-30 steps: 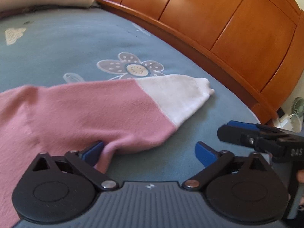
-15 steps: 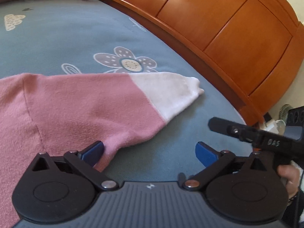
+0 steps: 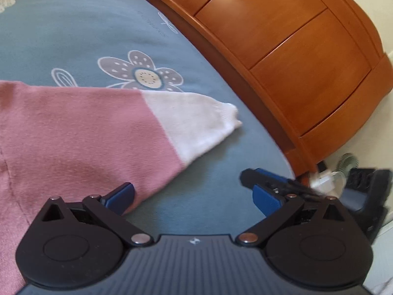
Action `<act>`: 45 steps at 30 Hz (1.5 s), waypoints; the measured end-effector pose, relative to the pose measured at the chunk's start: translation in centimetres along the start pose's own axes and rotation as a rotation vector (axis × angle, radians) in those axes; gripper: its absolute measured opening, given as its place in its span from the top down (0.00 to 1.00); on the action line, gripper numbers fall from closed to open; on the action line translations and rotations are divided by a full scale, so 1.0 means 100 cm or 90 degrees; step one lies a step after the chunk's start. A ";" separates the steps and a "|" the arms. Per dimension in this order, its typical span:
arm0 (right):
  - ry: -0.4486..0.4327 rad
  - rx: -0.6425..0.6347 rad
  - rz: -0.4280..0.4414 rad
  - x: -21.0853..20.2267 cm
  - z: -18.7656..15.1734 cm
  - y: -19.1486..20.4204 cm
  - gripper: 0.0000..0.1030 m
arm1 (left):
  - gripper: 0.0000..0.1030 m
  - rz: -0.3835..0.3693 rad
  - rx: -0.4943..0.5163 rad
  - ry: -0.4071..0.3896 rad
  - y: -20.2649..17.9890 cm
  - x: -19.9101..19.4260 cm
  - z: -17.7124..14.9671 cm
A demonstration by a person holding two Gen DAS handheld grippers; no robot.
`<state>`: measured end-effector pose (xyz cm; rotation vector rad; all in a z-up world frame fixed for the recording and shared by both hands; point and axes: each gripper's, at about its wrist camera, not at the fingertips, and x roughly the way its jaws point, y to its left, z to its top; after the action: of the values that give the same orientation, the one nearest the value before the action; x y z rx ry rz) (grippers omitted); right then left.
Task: Fold clothes
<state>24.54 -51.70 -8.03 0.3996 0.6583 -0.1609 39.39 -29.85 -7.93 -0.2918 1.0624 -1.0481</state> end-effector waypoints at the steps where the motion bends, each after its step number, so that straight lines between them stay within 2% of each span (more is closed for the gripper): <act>1: -0.002 0.003 0.000 -0.001 0.000 -0.001 0.00 | 0.02 -0.003 -0.001 -0.009 -0.001 -0.004 0.002; 4: -0.001 0.001 0.003 0.000 0.000 0.001 0.00 | 0.02 0.010 -0.012 -0.026 0.004 -0.004 0.004; 6: 0.000 -0.001 0.005 0.000 0.000 0.001 0.00 | 0.02 0.019 -0.044 -0.004 0.013 0.010 0.002; 12: 0.000 0.001 0.002 -0.001 0.001 -0.003 0.00 | 0.02 0.013 -0.009 -0.016 -0.004 0.006 0.016; 15: 0.003 0.002 0.003 0.001 0.000 -0.003 0.00 | 0.02 0.042 -0.003 -0.048 -0.008 -0.010 0.025; 22: 0.013 0.005 0.004 0.005 -0.002 0.000 0.00 | 0.02 0.107 -0.077 -0.075 0.020 -0.039 0.014; 27: 0.020 -0.011 0.014 0.007 -0.004 0.005 0.00 | 0.02 0.084 -0.067 -0.056 0.020 -0.012 0.029; 33: 0.028 -0.017 0.000 0.010 -0.005 0.003 0.00 | 0.02 0.024 -0.034 -0.022 0.004 0.050 0.052; 37: 0.033 -0.021 -0.011 0.013 -0.006 0.002 0.00 | 0.02 -0.007 -0.014 -0.005 -0.006 0.083 0.053; 39: 0.035 -0.019 -0.014 0.014 -0.006 0.002 0.00 | 0.02 -0.021 -0.009 0.000 -0.011 0.081 0.052; 41: 0.036 -0.021 -0.013 0.014 -0.006 0.003 0.00 | 0.02 -0.015 -0.008 -0.002 -0.015 0.067 0.051; 45: 0.035 -0.025 -0.003 0.012 -0.007 0.007 0.00 | 0.02 0.050 0.041 -0.026 -0.019 0.019 0.046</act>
<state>25.25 -50.82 -9.05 0.3664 0.7156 -0.1415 42.25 -33.63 -5.45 -0.2163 0.9935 -1.0000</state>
